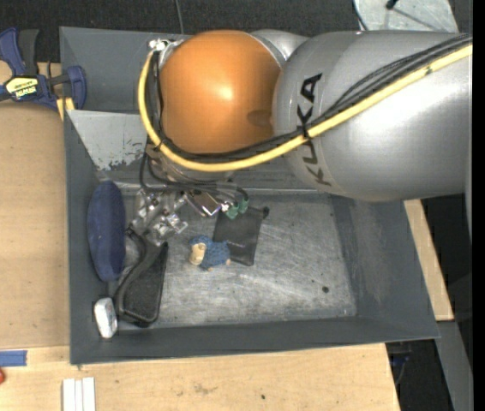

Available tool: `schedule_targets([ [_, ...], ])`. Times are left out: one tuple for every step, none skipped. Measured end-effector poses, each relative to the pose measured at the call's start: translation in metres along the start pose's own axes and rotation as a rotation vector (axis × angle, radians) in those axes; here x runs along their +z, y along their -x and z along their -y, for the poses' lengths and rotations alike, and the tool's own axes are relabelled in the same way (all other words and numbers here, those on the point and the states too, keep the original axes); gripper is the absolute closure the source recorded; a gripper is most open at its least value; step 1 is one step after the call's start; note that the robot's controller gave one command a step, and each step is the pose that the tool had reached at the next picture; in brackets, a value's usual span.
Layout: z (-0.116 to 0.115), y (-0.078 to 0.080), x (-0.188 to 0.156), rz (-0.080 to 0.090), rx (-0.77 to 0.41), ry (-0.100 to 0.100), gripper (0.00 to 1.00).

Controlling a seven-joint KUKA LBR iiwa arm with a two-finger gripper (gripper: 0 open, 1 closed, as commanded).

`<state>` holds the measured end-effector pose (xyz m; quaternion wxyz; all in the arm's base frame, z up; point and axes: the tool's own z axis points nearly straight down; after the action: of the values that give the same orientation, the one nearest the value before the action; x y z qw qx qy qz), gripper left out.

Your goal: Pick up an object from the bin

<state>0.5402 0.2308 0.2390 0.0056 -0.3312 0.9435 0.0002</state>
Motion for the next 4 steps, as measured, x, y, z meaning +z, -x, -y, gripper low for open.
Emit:
schedule_targets([
  [0.001,-0.053,0.067,-0.017,0.098,0.004,1.00],
  [-0.007,-0.053,0.100,-0.013,0.302,0.002,1.00],
  [-0.007,-0.052,0.099,-0.010,0.303,0.002,0.00],
  [-0.022,-0.038,0.143,-0.008,-0.069,-0.003,0.00],
])
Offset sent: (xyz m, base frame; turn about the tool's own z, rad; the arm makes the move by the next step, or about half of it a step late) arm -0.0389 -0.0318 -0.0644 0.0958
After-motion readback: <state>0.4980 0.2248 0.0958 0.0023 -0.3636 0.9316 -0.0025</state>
